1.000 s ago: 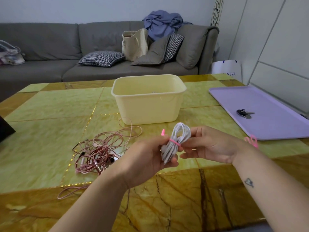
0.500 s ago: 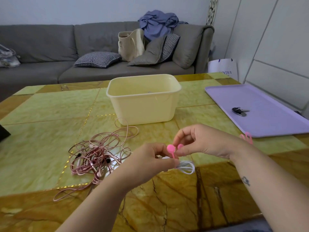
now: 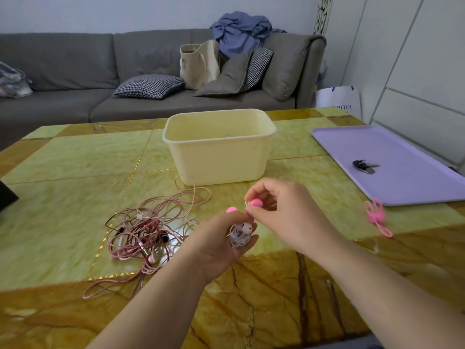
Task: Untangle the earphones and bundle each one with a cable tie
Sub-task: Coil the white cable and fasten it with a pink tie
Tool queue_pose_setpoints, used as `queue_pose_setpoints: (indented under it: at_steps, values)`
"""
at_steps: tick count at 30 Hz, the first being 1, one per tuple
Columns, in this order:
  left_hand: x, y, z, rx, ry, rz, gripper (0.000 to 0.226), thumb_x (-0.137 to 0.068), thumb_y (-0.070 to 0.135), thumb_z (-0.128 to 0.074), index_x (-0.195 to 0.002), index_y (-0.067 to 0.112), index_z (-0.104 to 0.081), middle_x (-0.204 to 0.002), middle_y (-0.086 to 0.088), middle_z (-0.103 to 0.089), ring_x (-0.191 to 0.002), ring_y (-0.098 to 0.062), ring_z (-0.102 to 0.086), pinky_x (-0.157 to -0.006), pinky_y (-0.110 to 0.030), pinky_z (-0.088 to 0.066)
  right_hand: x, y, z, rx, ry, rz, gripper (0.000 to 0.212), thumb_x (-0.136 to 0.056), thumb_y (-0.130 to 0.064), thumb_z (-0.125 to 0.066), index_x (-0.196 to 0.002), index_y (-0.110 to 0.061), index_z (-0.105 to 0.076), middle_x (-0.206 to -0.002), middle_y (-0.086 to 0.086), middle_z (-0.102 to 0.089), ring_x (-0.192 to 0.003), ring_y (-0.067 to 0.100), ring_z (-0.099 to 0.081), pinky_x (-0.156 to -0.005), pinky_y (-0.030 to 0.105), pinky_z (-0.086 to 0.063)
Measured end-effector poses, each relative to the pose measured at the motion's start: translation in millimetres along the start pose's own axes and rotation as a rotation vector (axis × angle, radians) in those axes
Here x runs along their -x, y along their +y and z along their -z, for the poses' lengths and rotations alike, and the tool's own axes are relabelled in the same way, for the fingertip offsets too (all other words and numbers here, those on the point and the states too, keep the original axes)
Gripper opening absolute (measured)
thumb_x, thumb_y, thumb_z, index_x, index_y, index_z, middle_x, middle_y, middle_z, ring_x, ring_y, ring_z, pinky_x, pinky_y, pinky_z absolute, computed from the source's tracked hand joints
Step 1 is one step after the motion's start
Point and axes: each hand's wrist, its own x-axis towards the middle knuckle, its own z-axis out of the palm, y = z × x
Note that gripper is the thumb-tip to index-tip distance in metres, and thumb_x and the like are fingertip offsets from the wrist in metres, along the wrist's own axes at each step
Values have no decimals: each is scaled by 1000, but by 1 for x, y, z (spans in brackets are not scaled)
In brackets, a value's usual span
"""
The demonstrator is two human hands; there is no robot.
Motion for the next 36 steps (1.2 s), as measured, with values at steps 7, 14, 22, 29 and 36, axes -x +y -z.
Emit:
queue_pose_setpoints:
  at_steps: [7, 14, 22, 29, 36]
  values:
    - [-1, 7, 4, 6, -90, -80, 21, -69, 11, -65, -86, 2, -72, -82, -10, -72, -68, -14, -69, -69, -28, -58, -2, 6, 2, -322, 49, -2, 11, -81, -8, -72, -85, -18, -68, -73, -8, -65, -64, -2, -63, -60, 9, -46]
    - [4, 9, 4, -9, -118, -98, 25, -71, 22, -66, -93, 11, -72, -85, -5, -73, -71, -12, -69, -77, -29, -56, -5, 7, 4, -648, 78, -73, 17, -75, 0, -74, -77, -15, -66, -72, -2, -65, -69, 6, -61, -68, 19, -52]
    - [7, 11, 0, 86, -185, -109, 26, -75, 23, -63, -97, 10, -70, -84, -3, -72, -69, -11, -69, -70, -24, -57, -4, -3, -6, -1442, 20, -279, 18, -64, 5, -61, -76, -8, -57, -65, 6, -64, -62, 16, -67, -60, 21, -56]
    - [11, 16, 5, 9, -352, -107, 29, -82, 26, -57, -103, 13, -72, -97, -4, -71, -80, -13, -68, -82, -27, -53, -7, 10, -6, -1664, -185, -462, 55, -37, 8, -88, -87, -2, -69, -90, 19, -70, -74, 23, -71, -67, 29, -59]
    - [16, 23, 13, -170, -529, -158, 27, -79, 22, -66, -103, 10, -72, -98, -10, -69, -86, -15, -67, -78, -28, -55, -11, 14, 23, -1244, -427, -388, 45, -77, 0, -58, -122, 5, -55, -83, 10, -69, -66, 14, -67, -63, 24, -57]
